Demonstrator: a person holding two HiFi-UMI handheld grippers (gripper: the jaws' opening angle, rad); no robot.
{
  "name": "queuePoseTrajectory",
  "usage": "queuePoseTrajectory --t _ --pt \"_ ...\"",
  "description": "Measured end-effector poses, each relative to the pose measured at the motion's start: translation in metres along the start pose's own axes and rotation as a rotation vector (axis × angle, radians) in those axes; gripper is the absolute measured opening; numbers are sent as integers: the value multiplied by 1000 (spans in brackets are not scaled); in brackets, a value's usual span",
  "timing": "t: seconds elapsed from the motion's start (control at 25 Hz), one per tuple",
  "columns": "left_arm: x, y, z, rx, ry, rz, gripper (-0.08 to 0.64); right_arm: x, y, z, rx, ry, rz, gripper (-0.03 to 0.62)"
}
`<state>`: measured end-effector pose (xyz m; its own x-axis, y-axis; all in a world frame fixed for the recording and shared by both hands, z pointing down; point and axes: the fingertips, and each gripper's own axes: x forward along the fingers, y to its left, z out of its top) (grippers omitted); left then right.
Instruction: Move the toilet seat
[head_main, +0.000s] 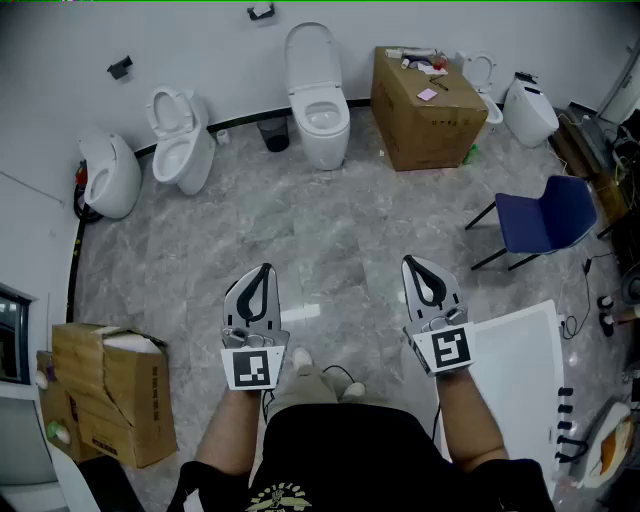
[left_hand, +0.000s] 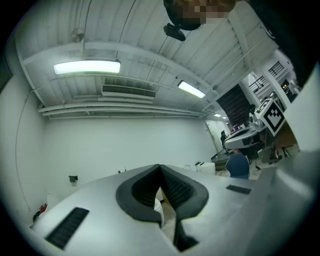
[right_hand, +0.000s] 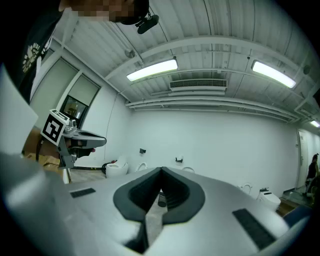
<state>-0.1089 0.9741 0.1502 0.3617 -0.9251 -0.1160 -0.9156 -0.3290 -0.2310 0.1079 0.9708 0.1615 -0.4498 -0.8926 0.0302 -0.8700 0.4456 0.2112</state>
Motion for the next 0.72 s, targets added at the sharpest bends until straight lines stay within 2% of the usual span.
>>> queuePoseTrajectory --t 0.12,0.32,0.56,0.72 --pt "1 -6 3 14 -2 5 20 -8 -2 -1 -7 -4 20 28" --pt "3 -5 -2 -16 -4 31 20 1 1 -9 39 -29 56 29" --pt "20 1 -16 5 1 6 20 29 1 -25 41 -11 89 30" --pt "47 10 -39 -12 29 -28 20 55 -9 -33 51 -16 70 35"
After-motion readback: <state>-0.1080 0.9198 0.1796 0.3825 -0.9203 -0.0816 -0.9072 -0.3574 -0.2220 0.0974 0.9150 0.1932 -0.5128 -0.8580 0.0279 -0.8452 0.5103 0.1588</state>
